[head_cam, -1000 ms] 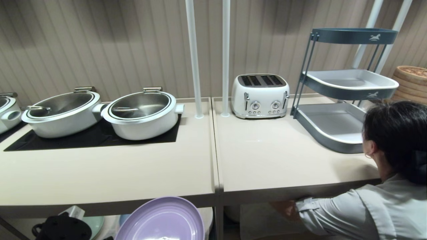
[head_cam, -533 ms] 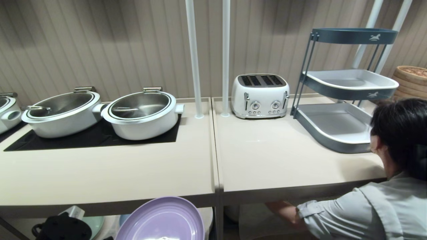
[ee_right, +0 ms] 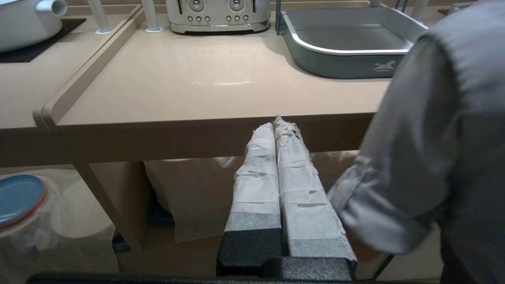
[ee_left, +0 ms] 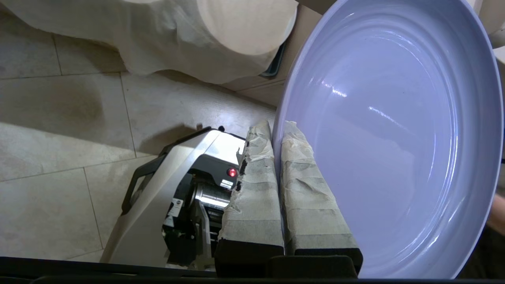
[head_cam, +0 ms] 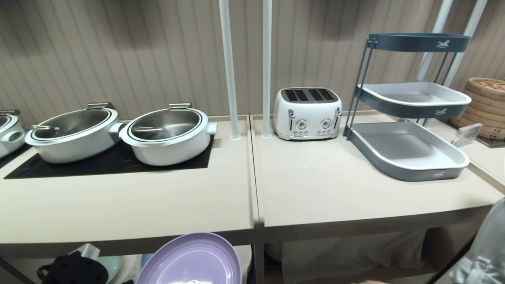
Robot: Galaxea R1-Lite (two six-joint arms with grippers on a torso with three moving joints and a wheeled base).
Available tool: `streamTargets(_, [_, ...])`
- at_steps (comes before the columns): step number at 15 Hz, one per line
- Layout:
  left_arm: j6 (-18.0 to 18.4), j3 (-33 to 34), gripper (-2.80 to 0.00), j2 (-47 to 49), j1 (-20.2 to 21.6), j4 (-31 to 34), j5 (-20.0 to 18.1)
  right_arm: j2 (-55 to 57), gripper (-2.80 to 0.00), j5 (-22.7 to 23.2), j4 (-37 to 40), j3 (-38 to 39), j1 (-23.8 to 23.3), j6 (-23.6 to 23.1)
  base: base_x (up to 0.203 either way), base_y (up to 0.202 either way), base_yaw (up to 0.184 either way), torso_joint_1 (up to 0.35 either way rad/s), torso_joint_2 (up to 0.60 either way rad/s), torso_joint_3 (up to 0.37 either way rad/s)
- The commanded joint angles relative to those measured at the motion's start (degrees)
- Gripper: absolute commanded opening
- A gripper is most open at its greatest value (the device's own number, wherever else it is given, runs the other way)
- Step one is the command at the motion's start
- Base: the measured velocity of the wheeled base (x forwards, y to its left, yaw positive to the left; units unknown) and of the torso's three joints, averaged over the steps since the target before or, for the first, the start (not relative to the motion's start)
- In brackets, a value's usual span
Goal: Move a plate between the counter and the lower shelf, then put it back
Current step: Put the plate
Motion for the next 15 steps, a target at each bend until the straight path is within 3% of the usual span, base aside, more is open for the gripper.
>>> streamTargets(1, [-0.34,0.0,-2.8,0.01,-0.01,-0.12,0.11,0.0,-2.8,-0.02,0.04,0.0,0.02,0.0,0.0,0.0,0.0,0.0,0.0,0.0])
streamTargets(4, [-0.34,0.0,-2.8,0.01,-0.01,-0.12,0.11,0.0,-2.8,-0.06,0.04,0.0,-0.03,0.0,0.003,0.066,0.0,0.003,0.0,-0.001])
streamTargets(15, [-0.43,-0.44,-2.8,0.54,-0.01,-0.12,0.11,0.0,-2.8,-0.06,0.04,0.0,0.02,0.0,0.0,0.196,-0.001,0.004,0.0,0.003])
